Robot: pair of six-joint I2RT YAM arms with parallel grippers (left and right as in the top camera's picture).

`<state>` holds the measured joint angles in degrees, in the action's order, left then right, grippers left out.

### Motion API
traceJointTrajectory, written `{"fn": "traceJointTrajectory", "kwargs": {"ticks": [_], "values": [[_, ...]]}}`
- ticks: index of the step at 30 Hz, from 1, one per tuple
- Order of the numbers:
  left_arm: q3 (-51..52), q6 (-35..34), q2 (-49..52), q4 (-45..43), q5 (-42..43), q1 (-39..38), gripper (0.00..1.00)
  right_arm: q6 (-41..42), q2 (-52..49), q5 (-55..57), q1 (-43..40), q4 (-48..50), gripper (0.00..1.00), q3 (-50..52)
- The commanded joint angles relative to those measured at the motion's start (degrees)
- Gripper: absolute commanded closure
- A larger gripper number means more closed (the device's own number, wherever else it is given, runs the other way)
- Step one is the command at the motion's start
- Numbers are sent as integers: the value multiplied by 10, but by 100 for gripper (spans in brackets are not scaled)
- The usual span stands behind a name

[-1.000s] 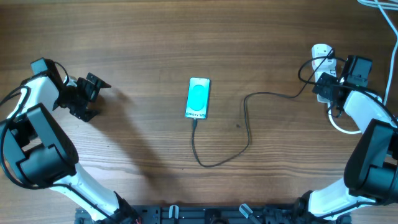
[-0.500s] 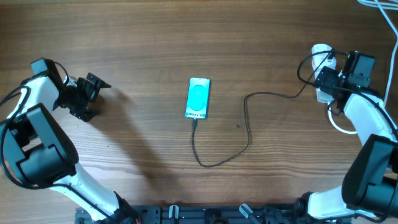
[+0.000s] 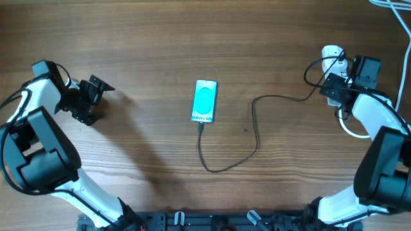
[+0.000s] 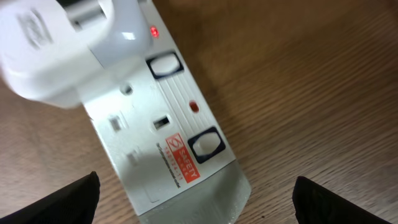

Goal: Plug charger to phone and switch on socket

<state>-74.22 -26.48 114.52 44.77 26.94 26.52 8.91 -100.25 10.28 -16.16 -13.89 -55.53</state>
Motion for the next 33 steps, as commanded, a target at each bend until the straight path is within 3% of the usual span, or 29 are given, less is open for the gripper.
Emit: {"fn": "traceJointTrajectory", "kwargs": {"ticks": [1, 8, 13, 24, 33], "values": [[19, 1, 23, -2, -38, 0, 0, 2, -14, -2, 3, 2, 0, 2], [19, 1, 23, -2, -38, 0, 0, 2, 0, -2, 3, 1, 0, 2], [19, 1, 23, -2, -38, 0, 0, 2, 74, -2, 13, 4, 0, 18], [19, 1, 23, -2, -38, 0, 0, 2, 134, -2, 31, 12, 0, 120], [19, 1, 23, -2, -38, 0, 0, 2, 137, -2, 110, 12, 0, 148]]}}
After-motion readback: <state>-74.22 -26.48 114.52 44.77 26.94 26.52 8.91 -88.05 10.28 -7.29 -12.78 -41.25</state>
